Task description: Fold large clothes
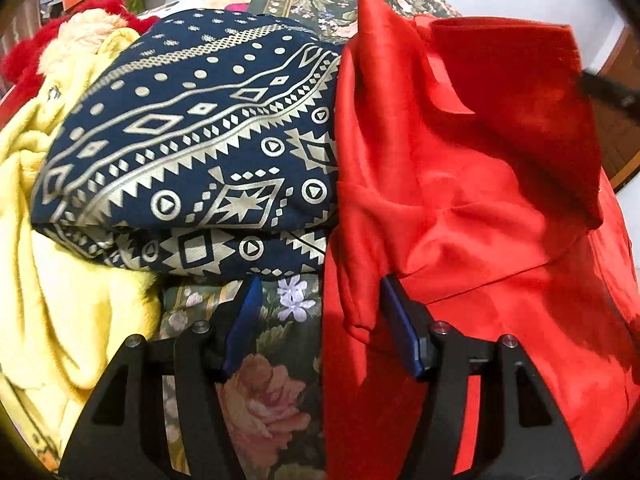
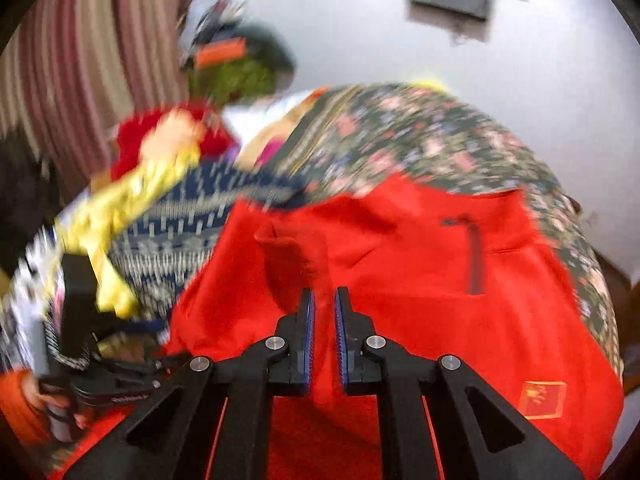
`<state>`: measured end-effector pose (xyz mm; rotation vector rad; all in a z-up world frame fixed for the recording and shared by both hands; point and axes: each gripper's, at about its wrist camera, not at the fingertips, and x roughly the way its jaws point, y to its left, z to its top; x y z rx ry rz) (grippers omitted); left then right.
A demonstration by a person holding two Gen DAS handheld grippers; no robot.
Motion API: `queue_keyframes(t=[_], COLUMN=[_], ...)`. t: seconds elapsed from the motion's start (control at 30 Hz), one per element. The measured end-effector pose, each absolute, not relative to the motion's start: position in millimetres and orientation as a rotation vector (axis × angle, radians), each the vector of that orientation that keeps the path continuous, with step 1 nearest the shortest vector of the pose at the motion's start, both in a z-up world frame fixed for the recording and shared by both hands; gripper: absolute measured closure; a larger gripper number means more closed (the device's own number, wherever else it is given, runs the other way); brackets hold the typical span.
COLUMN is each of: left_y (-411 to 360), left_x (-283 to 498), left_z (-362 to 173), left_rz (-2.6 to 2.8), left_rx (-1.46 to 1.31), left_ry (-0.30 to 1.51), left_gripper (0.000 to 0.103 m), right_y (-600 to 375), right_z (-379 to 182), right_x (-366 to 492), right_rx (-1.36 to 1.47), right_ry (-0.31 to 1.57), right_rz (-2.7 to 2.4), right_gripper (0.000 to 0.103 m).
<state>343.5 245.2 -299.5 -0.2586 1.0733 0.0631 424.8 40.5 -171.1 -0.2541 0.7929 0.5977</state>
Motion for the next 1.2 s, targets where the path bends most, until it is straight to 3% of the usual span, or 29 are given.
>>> queue_keyframes(t=[0.27, 0.53, 0.8, 0.87, 0.9, 1.0, 1.2], left_y=[221, 183, 141, 139, 140, 134, 95], left_x=[351, 381, 436, 448, 449, 458, 462], left_z=[-222, -226, -255, -257, -256, -248, -182], left_rz=[0.114, -0.084, -0.099, -0.044, -0.034, 0.020, 0.019], left_rx=[-0.102, -0.293, -0.335, -0.311, -0.304, -0.235, -0.070], left_ry=[0.926, 0.984, 1.046, 1.044, 1.046, 1.024, 0.855], left_gripper=[0.042, 0.042, 0.042, 0.054, 0.069, 0.098, 0.100], right_y=[-54, -88, -152, -174, -181, -208, -251], right_z=[-114, -161, -214, -220, -221, -222, -214], right_x=[425, 405, 406, 404, 403, 396, 388], right_rx=[-0.057, -0.239, -0.168, -0.141, -0.137, -0.121, -0.053], right_ry=[0.737, 0.825, 1.013, 1.038, 1.042, 1.042, 1.008], right_rz=[0.542, 0.480, 0.417, 0.392, 0.382, 0.348, 0.300], right_gripper=[0.096, 0.096, 0.096, 0.096, 0.096, 0.096, 0.096])
